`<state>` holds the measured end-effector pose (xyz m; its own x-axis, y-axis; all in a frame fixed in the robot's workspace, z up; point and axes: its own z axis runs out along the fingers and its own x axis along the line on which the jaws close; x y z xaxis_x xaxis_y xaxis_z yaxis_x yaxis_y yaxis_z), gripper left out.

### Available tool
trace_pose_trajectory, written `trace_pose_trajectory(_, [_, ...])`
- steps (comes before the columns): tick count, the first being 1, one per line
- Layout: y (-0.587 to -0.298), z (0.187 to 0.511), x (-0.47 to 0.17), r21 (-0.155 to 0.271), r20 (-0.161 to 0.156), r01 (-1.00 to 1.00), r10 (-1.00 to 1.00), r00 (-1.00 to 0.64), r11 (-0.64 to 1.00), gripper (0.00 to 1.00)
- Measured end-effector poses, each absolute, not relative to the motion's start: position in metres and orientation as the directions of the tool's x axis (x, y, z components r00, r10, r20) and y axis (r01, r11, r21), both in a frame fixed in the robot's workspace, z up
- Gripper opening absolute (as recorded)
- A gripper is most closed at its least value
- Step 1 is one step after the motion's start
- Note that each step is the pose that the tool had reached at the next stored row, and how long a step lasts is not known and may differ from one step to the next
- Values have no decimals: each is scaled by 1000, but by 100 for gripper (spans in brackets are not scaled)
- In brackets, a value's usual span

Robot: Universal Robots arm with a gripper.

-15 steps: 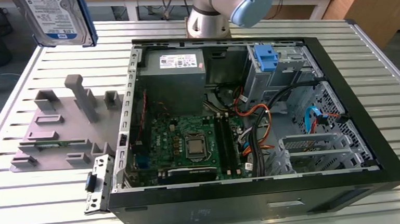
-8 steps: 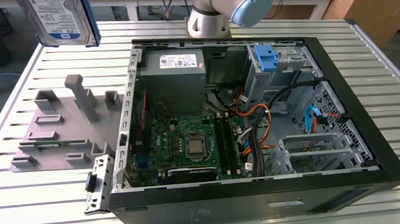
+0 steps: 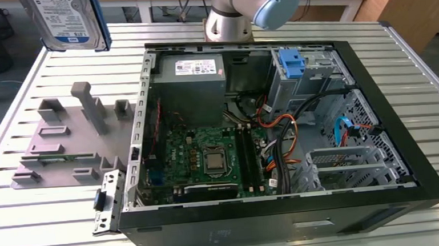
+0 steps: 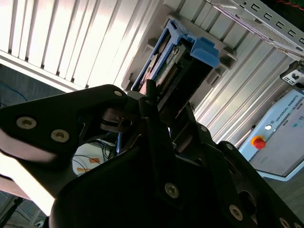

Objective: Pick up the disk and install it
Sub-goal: 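Pick up the disk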

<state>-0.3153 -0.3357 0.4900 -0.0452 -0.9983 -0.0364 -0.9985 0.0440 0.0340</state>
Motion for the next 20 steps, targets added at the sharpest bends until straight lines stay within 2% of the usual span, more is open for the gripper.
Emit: trace_pose_trajectory(20, [-336, 490, -307, 34, -36, -998, -998, -45, 44, 35])
